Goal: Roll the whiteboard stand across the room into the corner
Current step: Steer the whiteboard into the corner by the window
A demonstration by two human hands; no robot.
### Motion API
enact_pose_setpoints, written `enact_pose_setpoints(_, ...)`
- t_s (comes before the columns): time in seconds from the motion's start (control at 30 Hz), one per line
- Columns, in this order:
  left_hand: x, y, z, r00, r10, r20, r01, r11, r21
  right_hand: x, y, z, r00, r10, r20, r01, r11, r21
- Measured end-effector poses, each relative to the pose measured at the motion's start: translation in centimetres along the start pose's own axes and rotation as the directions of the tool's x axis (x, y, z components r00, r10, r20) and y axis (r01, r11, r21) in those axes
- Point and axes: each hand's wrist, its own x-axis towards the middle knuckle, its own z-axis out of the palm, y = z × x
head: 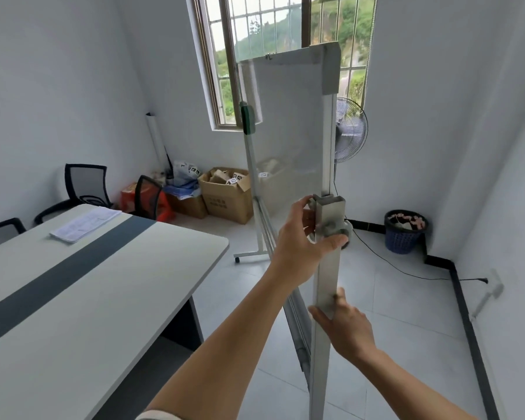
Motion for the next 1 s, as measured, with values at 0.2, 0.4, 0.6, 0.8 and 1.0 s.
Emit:
enact_pose_setpoints(0.2,10.3,-4.4,0.4,0.998,0.053,-0.038,-0.053,0.998,0.025,11.2,0.7,1.6,1.0,0.005,-0.001,-0.005,1.0,-0.005)
enact_pose_setpoints(0.4,20.6,-8.3,-0.2,0.998,0.047,-0.051,-0.044,0.997,0.059,22.0,-0.1,2.7,0.998,0.054,0.029,-0.054,0.998,-0.01)
enact_pose_setpoints(0.6,28.6,-11.4,-0.8,0.996,0.048,-0.075,-0.043,0.996,0.072,31.1,-0.5,4.1,0.994,0.098,0.037,-0.099,0.995,0.017)
enact_pose_setpoints(0.8,35.2,-14.5,-1.5,0.995,0.071,-0.076,-0.065,0.994,0.087,38.8,0.7,5.9,1.0,0.005,0.013,-0.006,0.999,0.041)
enact_pose_setpoints(1.0,39.9,-15.4,-4.0,0.995,0.03,0.099,-0.044,0.99,0.135,43.1,1.2,7.0,0.999,-0.04,-0.022,0.042,0.994,0.102)
